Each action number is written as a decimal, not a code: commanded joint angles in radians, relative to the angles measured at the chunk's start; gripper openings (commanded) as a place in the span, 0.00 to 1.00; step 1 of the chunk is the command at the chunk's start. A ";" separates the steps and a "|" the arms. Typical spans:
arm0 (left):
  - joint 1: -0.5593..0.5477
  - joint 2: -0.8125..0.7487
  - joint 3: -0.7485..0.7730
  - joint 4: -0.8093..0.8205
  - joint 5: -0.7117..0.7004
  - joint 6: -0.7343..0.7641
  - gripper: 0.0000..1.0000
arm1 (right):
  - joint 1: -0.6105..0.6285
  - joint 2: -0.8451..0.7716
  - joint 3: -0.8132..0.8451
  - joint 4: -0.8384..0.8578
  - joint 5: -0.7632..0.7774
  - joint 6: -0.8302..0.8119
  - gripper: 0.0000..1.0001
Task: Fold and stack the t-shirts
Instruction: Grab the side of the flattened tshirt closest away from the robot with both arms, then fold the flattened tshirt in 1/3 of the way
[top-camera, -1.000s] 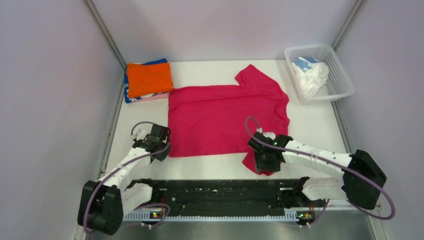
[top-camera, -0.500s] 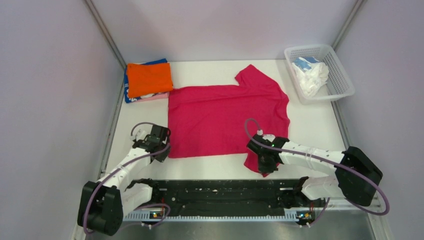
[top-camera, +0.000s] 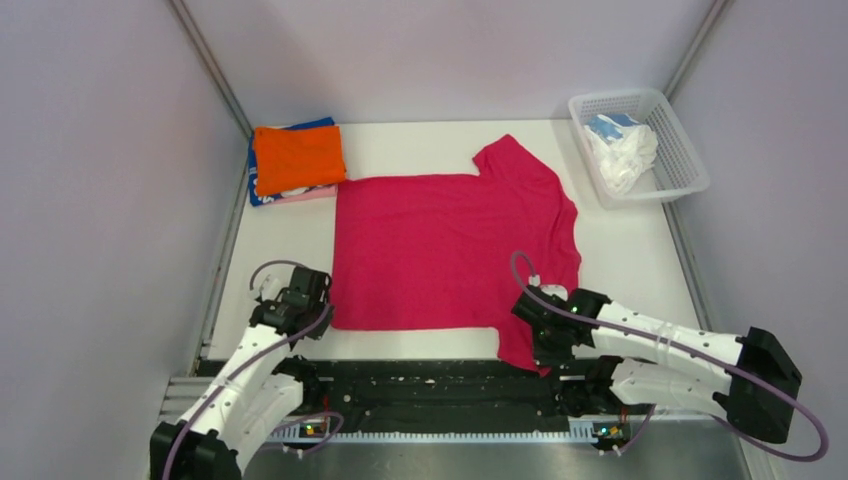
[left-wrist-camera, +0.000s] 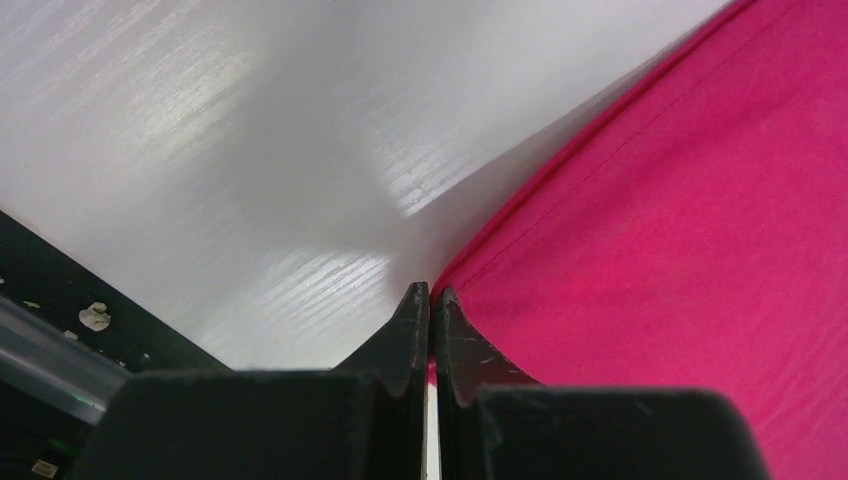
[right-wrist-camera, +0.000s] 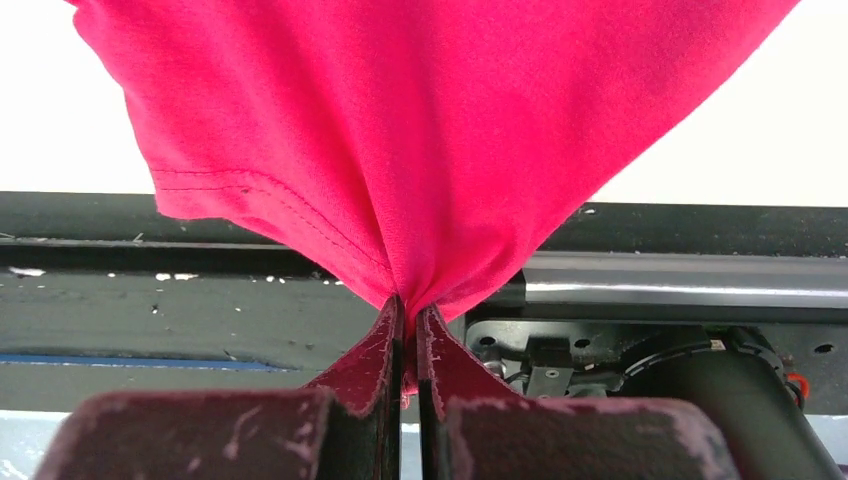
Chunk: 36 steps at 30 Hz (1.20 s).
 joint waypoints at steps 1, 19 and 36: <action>0.004 -0.049 -0.007 -0.013 0.035 0.016 0.00 | 0.011 -0.040 0.028 0.055 -0.006 0.025 0.00; 0.013 0.324 0.289 0.034 -0.013 0.121 0.00 | -0.361 0.123 0.323 0.251 0.111 -0.310 0.00; 0.150 0.581 0.476 0.078 0.013 0.209 0.00 | -0.619 0.392 0.519 0.600 0.014 -0.646 0.00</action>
